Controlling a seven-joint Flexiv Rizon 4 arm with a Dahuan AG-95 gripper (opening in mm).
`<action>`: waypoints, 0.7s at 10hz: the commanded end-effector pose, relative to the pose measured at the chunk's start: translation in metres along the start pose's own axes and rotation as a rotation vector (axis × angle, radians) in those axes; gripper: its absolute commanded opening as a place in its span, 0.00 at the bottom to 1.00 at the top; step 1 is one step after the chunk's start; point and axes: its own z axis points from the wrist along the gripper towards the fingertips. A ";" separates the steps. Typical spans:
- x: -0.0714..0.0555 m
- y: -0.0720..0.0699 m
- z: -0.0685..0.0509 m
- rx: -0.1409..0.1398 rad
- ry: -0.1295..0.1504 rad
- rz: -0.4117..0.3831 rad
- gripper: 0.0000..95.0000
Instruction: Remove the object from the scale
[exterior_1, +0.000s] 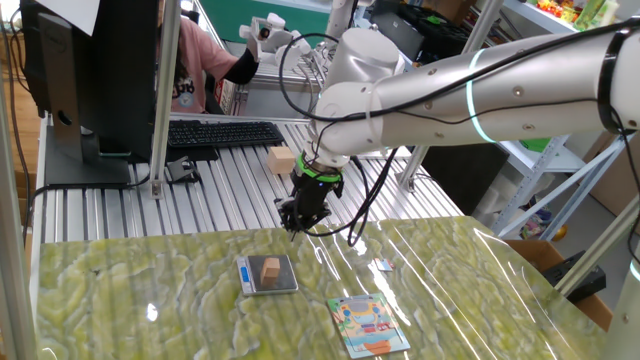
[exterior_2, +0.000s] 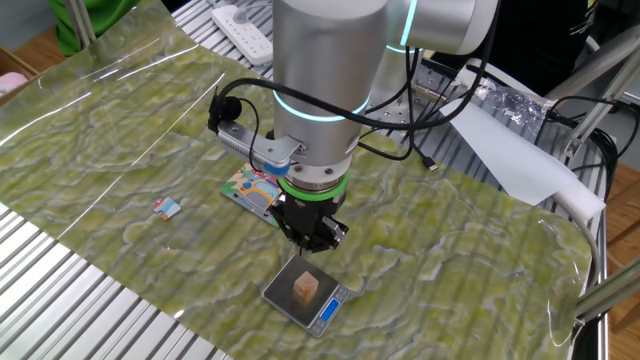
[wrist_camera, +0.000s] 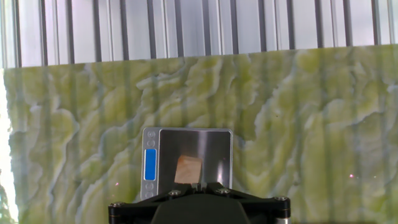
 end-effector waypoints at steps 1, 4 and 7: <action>0.000 0.000 0.000 0.006 0.002 0.002 0.00; 0.000 0.000 0.000 0.012 0.001 0.015 0.20; 0.000 0.000 0.000 0.016 -0.005 0.030 0.40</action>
